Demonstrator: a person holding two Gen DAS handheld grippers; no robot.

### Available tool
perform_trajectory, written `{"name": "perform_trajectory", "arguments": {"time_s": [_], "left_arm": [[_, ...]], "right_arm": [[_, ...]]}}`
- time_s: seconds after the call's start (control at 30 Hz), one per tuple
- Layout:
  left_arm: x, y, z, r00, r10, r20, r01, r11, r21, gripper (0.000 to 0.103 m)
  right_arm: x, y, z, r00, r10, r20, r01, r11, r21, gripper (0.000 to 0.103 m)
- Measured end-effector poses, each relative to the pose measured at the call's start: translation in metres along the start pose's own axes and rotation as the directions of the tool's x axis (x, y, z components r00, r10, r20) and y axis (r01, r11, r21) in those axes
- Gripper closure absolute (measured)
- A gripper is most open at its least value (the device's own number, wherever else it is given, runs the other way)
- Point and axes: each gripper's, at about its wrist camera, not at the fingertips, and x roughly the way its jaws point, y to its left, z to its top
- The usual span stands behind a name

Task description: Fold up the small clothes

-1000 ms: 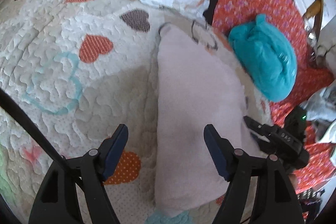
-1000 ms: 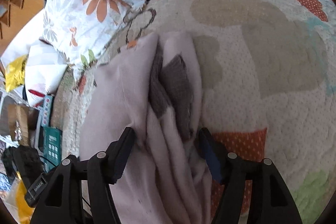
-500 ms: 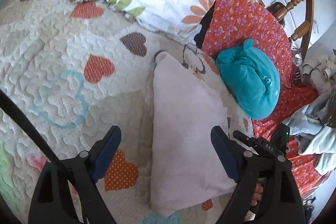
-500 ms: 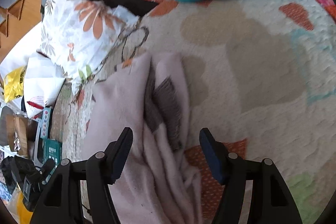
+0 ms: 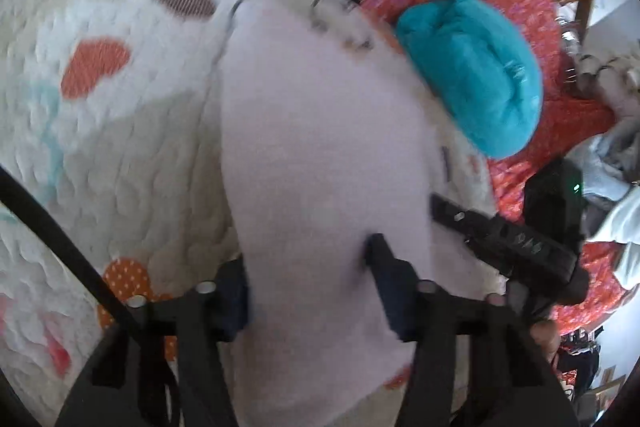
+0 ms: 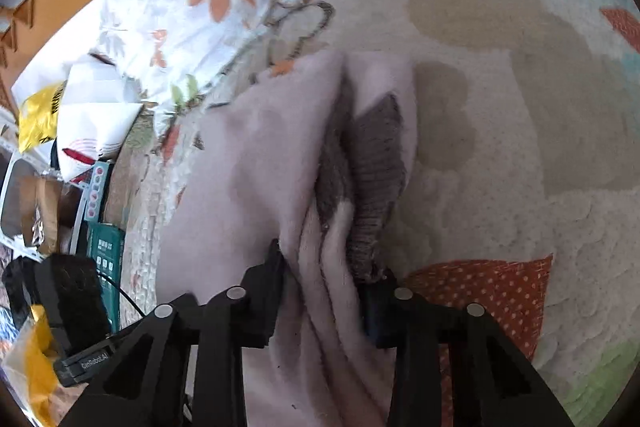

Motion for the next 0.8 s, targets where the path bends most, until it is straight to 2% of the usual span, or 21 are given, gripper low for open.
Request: {"name": "perform_trajectory", "arguments": {"time_s": [0.07,0.13,0.17,0.2,0.23,0.27,0.3,0.4,0.47,0.57,0.6,0.67,0.7,0.73,0.77,0.8], "left_arm": [[-0.017,-0.008,0.004,0.998,-0.051,0.043,0.050,0.999,0.013,0.056],[-0.024,-0.012,0.004,0.997,-0.054,0.054,0.052,0.998,0.031,0.054],[-0.021,-0.012,0.002,0.999,-0.024,0.042,0.022,0.999,0.042,0.049],[-0.014,-0.011,0.000,0.999,0.026,0.019,-0.027,0.998,0.052,0.047],[-0.006,-0.009,-0.004,0.995,0.097,-0.010,-0.096,0.993,0.062,0.046],[0.000,-0.006,-0.009,0.986,0.165,-0.033,-0.162,0.984,0.075,0.045],[0.005,-0.005,-0.012,0.978,0.206,-0.043,-0.201,0.975,0.094,0.044],[-0.004,-0.011,-0.018,0.974,0.227,0.004,-0.224,0.961,0.161,0.042],[-0.019,-0.016,-0.025,0.969,0.241,0.058,-0.248,0.947,0.206,0.041],[-0.043,-0.026,-0.026,0.950,0.265,0.167,-0.299,0.925,0.234,0.036],[-0.051,-0.028,-0.027,0.939,0.272,0.211,-0.319,0.918,0.235,0.034],[-0.071,-0.037,-0.028,0.897,0.295,0.329,-0.379,0.897,0.229,0.021],[-0.081,-0.040,-0.029,0.867,0.310,0.389,-0.414,0.883,0.220,0.017],[-0.091,-0.043,-0.032,0.830,0.323,0.454,-0.452,0.867,0.209,0.009],[-0.099,-0.047,-0.032,0.796,0.331,0.507,-0.481,0.854,0.199,0.005],[-0.110,-0.050,-0.037,0.756,0.336,0.562,-0.512,0.838,0.187,0.004]], "right_arm": [[-0.013,0.008,0.002,0.998,0.044,0.033,-0.043,0.999,-0.024,0.070],[-0.020,0.011,0.004,0.997,0.058,0.048,-0.056,0.998,-0.031,0.070],[-0.020,0.010,0.005,0.999,0.026,0.045,-0.025,0.999,-0.031,0.067],[-0.015,0.007,0.005,0.999,-0.043,0.030,0.043,0.999,-0.026,0.063],[-0.010,0.003,0.004,0.996,-0.093,0.012,0.093,0.995,-0.024,0.061],[-0.007,-0.004,0.002,0.993,-0.115,0.001,0.115,0.993,-0.008,0.057],[-0.008,-0.007,0.002,0.995,-0.101,0.007,0.101,0.995,0.016,0.054],[-0.031,-0.008,0.002,0.990,-0.091,0.105,0.086,0.995,0.060,0.054],[-0.044,0.004,0.001,0.978,-0.126,0.166,0.125,0.992,0.015,0.054],[-0.047,0.022,-0.007,0.970,-0.157,0.185,0.172,0.982,-0.073,0.054],[-0.044,0.030,-0.013,0.968,-0.173,0.180,0.195,0.975,-0.108,0.054],[-0.039,0.037,-0.023,0.970,-0.185,0.159,0.208,0.967,-0.148,0.054],[-0.034,0.040,-0.028,0.972,-0.191,0.141,0.212,0.964,-0.159,0.054],[-0.025,0.041,-0.033,0.972,-0.208,0.107,0.224,0.959,-0.174,0.055],[-0.016,0.040,-0.036,0.970,-0.231,0.076,0.241,0.951,-0.193,0.062],[-0.007,0.040,-0.040,0.959,-0.277,0.060,0.283,0.934,-0.218,0.067]]}}
